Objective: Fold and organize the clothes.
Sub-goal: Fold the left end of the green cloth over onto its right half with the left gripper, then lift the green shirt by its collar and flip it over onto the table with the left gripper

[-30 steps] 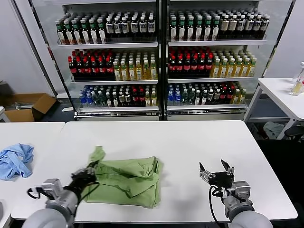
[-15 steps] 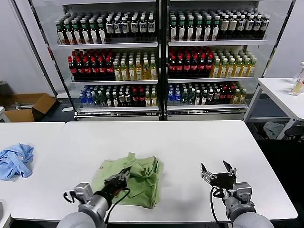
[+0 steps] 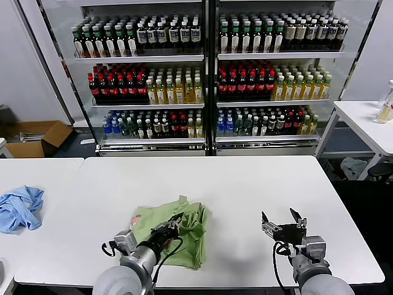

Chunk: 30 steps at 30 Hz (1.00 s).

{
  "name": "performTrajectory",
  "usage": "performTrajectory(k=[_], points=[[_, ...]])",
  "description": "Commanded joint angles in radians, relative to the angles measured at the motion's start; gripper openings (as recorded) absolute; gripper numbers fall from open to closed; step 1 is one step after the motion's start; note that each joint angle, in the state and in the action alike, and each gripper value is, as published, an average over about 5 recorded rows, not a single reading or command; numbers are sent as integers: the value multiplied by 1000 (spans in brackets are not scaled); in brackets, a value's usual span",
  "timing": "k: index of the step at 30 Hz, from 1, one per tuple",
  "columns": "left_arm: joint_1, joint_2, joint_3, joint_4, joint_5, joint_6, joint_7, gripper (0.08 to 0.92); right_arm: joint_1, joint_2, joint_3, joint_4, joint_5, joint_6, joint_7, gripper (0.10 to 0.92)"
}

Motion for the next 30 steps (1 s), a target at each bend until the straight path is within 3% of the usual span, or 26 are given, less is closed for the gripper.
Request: performTrajectory(k=[1, 4, 10, 13, 16, 22, 30], points=[[-57, -60, 47, 86, 25, -2, -16, 98, 3, -5, 1, -3, 1, 0, -2, 823], [-59, -87, 54, 99, 22, -17, -15, 121, 8, -5, -3, -7, 1, 0, -2, 823], [-21, -147, 78, 32, 33, -68, 37, 276, 33, -5, -23, -12, 1, 0, 0, 823], [17, -111, 29, -70, 60, -90, 83, 363, 48, -6, -31, -14, 2, 0, 0, 823], [52, -24, -95, -124, 127, -104, 117, 449, 62, -4, -40, -19, 2, 0, -1, 823], [126, 123, -336, 37, 302, -90, 166, 623, 83, 6, -60, -22, 2, 0, -5, 823], [138, 94, -328, 178, 413, -102, 215, 812, 77, -1, -52, -14, 2, 1, -11, 823]])
